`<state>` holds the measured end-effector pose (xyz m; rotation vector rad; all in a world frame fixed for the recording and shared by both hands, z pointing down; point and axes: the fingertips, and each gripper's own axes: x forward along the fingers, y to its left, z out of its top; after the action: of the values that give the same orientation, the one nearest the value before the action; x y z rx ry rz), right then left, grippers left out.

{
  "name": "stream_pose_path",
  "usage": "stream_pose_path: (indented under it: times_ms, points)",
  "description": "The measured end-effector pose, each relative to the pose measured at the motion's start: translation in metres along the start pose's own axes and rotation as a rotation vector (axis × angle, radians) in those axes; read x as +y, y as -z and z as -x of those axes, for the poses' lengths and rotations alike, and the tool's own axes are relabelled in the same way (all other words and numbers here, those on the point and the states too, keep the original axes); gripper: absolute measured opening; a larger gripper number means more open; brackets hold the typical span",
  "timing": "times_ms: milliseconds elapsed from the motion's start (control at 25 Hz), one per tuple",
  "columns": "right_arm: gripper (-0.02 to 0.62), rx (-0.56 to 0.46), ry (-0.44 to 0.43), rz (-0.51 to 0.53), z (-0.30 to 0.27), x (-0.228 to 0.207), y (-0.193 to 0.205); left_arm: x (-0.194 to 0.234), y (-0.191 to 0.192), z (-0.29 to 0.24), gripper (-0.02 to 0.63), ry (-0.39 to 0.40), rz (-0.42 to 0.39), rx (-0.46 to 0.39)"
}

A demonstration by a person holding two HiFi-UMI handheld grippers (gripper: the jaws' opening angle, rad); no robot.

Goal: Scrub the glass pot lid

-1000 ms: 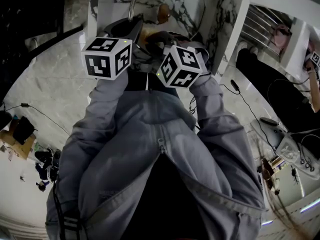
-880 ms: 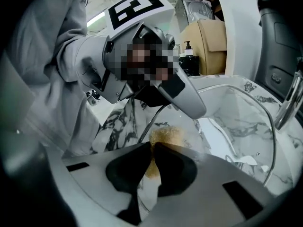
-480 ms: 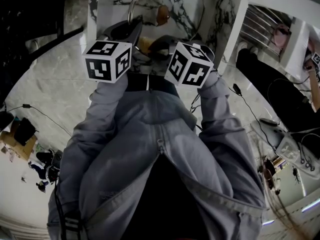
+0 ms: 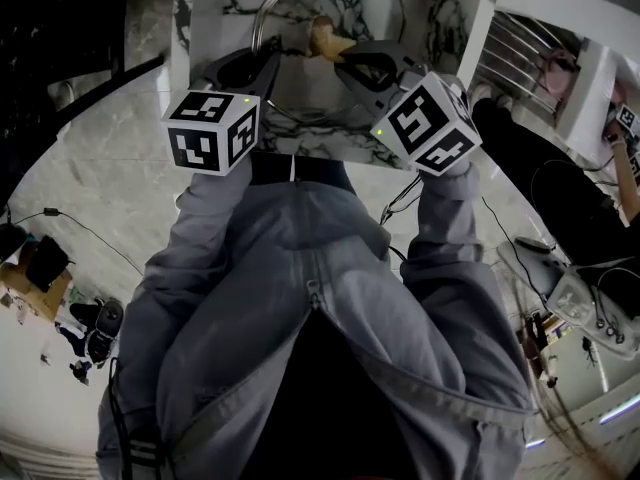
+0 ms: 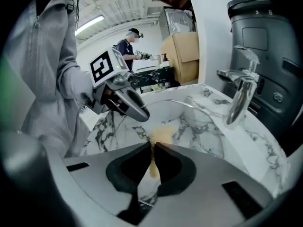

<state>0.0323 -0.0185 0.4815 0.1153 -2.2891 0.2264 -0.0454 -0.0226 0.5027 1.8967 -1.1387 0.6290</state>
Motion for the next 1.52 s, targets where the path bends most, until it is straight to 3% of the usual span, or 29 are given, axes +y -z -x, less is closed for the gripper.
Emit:
stream_pose_path:
  times_ms: [280,400,560,880,1160,1400,1520]
  points:
    - [0.044,0.023,0.309,0.018,0.006,-0.083,0.01,-0.001,-0.001,0.0,0.057,0.0,-0.009,0.004]
    - [0.044,0.046,0.429,0.083,0.001,-0.109,0.013,-0.001,-0.001,0.0,0.057,0.003,-0.008,0.004]
    - [0.044,0.06,0.511,0.173,-0.013,-0.125,0.015,0.0,-0.001,-0.001,0.057,0.003,-0.009,0.005]
    - [0.044,0.092,0.419,0.207,-0.057,-0.11,0.031,0.004,-0.001,-0.004,0.058,0.003,0.007,0.005]
    - [0.044,0.121,0.225,0.166,-0.076,-0.056,0.05,0.01,0.001,-0.005,0.058,0.005,0.037,0.004]
    - [0.044,0.095,0.127,0.083,-0.078,-0.025,0.06,0.012,0.002,-0.006,0.058,0.006,0.044,0.008]
    - [0.044,0.116,0.036,0.1,-0.081,0.0,0.065,0.013,0.004,-0.006,0.058,0.007,0.045,0.009]
